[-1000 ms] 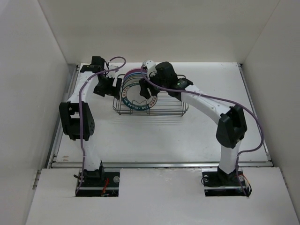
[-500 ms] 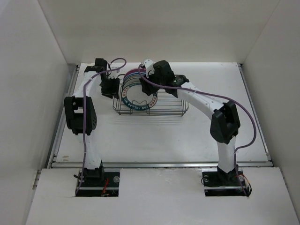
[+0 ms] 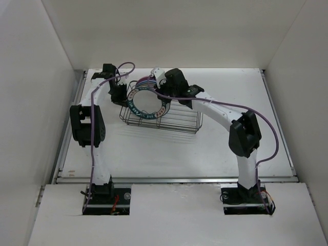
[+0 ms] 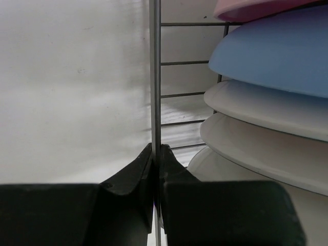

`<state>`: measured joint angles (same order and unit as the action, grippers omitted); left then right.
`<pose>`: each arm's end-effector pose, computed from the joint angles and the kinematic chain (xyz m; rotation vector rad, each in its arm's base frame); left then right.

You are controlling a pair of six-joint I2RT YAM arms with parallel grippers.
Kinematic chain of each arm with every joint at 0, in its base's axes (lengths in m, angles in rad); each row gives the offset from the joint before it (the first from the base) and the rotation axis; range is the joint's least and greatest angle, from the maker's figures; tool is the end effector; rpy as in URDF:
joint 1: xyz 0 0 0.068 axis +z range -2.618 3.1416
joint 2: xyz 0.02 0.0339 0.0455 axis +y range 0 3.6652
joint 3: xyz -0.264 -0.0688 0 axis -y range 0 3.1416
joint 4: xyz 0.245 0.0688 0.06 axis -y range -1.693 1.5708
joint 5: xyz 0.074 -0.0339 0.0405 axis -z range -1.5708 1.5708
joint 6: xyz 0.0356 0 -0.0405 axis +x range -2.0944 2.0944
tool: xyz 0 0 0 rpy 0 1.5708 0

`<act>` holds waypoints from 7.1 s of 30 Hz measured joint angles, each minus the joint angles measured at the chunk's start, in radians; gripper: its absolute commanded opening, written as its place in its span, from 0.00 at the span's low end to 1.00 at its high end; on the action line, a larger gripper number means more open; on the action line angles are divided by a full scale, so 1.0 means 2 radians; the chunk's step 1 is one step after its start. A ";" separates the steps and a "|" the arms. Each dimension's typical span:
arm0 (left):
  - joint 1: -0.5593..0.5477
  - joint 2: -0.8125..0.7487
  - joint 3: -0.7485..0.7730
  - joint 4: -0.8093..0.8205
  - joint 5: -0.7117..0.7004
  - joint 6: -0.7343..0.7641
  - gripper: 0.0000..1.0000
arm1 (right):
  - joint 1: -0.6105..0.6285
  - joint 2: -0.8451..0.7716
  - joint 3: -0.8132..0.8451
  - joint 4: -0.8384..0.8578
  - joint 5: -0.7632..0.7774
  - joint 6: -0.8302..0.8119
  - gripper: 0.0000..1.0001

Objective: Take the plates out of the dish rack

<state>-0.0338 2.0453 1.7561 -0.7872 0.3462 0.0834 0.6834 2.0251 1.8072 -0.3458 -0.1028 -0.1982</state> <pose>0.4429 -0.0271 0.2414 0.2675 2.5959 -0.4394 0.3703 0.3062 0.2979 -0.9752 1.9239 0.3930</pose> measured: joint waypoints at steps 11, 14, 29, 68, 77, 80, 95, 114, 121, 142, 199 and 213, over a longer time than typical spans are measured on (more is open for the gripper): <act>0.000 -0.004 -0.010 0.013 -0.001 -0.050 0.00 | 0.001 -0.107 -0.037 0.058 0.061 0.016 0.00; -0.002 -0.005 -0.011 0.014 -0.004 -0.060 0.00 | -0.006 -0.156 -0.038 0.058 0.055 0.026 0.00; -0.015 0.008 0.008 0.022 -0.015 -0.114 0.00 | -0.007 -0.095 -0.201 -0.073 -0.195 0.082 0.00; -0.042 0.023 0.042 0.004 -0.072 -0.093 0.00 | -0.069 -0.016 0.017 -0.014 -0.014 0.135 0.50; -0.042 0.026 0.047 0.005 -0.073 -0.091 0.00 | -0.070 0.072 0.058 -0.018 -0.012 0.105 0.05; -0.041 0.027 0.050 0.015 -0.077 -0.083 0.00 | -0.068 0.072 0.065 -0.015 -0.025 0.078 0.00; -0.042 0.031 0.052 0.004 -0.074 -0.091 0.00 | -0.058 -0.210 -0.072 0.015 0.007 0.101 0.00; -0.042 0.031 0.054 0.002 -0.074 -0.092 0.00 | 0.035 -0.083 -0.197 -0.120 -0.177 0.127 0.58; -0.042 0.031 0.054 0.001 -0.074 -0.092 0.00 | 0.052 -0.064 -0.136 -0.165 -0.124 0.119 0.83; -0.043 0.034 0.060 -0.005 -0.074 -0.085 0.00 | -0.057 0.009 0.056 -0.014 0.031 0.091 0.44; -0.045 0.048 0.080 -0.016 -0.065 -0.105 0.00 | 0.078 -0.109 -0.125 -0.154 -0.067 0.107 0.93; -0.045 0.048 0.080 -0.015 -0.065 -0.103 0.00 | 0.022 -0.024 0.051 -0.031 0.135 0.010 0.96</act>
<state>-0.1234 2.1422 1.9156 -0.8181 0.2157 -0.1234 0.7265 1.9774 1.9091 -0.4080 0.1680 -0.1772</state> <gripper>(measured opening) 0.033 0.963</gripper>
